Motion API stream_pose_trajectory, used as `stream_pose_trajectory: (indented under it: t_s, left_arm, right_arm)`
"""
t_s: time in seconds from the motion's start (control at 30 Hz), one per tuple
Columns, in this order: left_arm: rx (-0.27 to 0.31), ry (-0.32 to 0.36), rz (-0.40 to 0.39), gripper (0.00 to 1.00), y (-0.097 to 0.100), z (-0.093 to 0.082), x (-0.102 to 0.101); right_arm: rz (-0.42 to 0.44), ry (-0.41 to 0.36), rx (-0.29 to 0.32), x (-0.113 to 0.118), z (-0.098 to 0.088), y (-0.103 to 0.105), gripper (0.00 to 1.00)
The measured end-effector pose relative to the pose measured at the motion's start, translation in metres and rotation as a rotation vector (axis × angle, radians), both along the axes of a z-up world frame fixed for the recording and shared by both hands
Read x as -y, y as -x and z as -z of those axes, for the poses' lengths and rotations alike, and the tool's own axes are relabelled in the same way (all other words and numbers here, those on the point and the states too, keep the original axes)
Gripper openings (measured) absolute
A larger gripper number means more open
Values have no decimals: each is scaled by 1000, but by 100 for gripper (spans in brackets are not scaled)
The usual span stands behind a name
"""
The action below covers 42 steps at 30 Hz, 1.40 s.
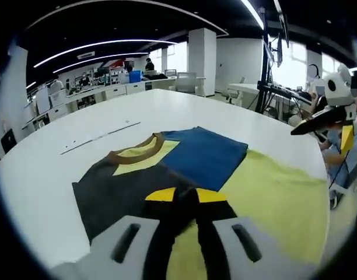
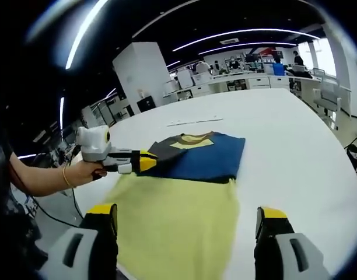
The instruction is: Fold the garment on the visible template until the final outline fits inside the template.
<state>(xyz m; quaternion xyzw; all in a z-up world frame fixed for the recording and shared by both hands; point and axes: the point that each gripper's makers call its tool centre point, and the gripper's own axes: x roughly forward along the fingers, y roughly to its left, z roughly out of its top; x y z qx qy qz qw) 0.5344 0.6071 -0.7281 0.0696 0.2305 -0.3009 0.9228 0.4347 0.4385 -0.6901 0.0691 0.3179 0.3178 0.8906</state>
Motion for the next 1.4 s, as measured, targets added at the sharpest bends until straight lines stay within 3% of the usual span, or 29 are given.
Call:
stream_pose_trajectory:
  t_s: [0.1,0.17,0.5,0.83,1.4]
  left_arm:
    - [5,7,-7,42,2,-2,0]
    - [38,-1,-10,56,0,-10,-2]
    - [101,26,-57,99,4,-37,-21]
    - [86,26,-82,99,25,-43,-46]
    - [60,5,-146,99,61,-47,-95]
  right_arm:
    - [0,-3,1,-1,-1,-1,100]
    - [0,-3,3,-1,-2,-1,100]
    - [-35,-2,2,-10,-6,-6,99]
    - [-131,4,2,-40,-12,-17,98]
    - [-396,3,12,-139,-14,-31,92]
